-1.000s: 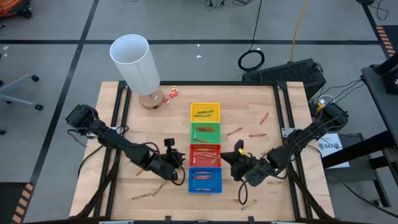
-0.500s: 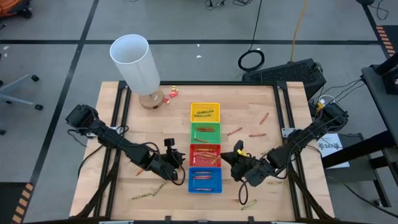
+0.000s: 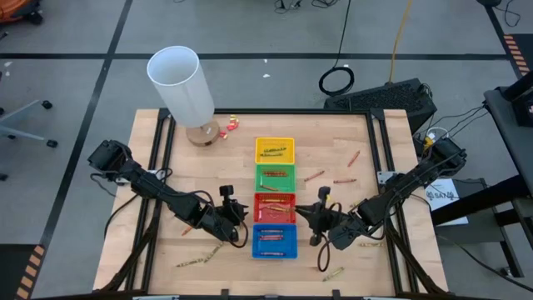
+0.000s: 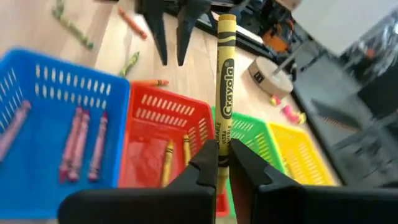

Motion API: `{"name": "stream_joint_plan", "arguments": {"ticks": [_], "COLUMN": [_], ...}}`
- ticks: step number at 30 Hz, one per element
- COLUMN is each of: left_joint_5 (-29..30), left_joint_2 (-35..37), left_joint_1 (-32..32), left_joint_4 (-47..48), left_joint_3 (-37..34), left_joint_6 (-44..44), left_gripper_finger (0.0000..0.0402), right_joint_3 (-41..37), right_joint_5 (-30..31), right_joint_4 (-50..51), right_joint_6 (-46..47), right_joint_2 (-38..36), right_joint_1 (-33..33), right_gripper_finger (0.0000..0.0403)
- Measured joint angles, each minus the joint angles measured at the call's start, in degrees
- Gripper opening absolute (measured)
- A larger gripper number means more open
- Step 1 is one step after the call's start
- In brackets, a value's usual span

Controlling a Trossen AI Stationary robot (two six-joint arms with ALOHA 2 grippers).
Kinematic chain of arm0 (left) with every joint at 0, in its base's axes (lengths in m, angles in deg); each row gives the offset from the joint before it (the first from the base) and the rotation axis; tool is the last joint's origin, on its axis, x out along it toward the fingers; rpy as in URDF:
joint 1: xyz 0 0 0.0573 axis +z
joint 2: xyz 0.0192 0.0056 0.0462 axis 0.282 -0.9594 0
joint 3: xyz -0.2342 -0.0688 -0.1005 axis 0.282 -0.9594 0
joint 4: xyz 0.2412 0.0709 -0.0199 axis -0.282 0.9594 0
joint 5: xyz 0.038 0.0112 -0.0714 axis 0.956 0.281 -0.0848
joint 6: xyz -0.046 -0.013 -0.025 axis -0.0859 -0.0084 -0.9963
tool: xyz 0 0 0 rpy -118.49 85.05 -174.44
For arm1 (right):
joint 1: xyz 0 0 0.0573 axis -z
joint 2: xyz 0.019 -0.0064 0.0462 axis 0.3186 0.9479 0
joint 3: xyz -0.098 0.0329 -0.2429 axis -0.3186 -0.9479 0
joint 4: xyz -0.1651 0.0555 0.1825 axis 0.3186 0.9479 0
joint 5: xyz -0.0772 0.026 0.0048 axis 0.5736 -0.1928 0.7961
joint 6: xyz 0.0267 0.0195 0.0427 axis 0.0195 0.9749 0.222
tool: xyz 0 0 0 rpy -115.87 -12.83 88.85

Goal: Sort crayons
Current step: Put the yellow crayon into the red bin

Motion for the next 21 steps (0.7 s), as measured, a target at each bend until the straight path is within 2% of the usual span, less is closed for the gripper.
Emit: {"name": "stream_joint_plan", "arguments": {"ticks": [7, 16, 21], "left_joint_5": [0.0, 0.02, 0.02], "left_joint_2": [0.0, 0.0, 0.0], "left_joint_1": [0.0, 0.0, 0.0], "left_joint_4": [0.02, 0.02, 0.02], "left_joint_3": [0.0, 0.0, 0.0], "left_joint_6": [0.02, -0.19, -1.46], "left_gripper_finger": [0.0085, 0.0085, 0.0085], "right_joint_3": [0.0, 0.0, 0.0], "right_joint_5": [-0.02, -0.07, -0.09], "right_joint_4": [0.0, 0.0, 0.0], "right_joint_6": [17.1, 34.68, 40.39], "right_joint_2": [0.0, 0.0, 0.0], "right_joint_1": [0.0, -0.02, -0.02], "right_gripper_finger": [0.0004, 0.0004, 0.0004]}}
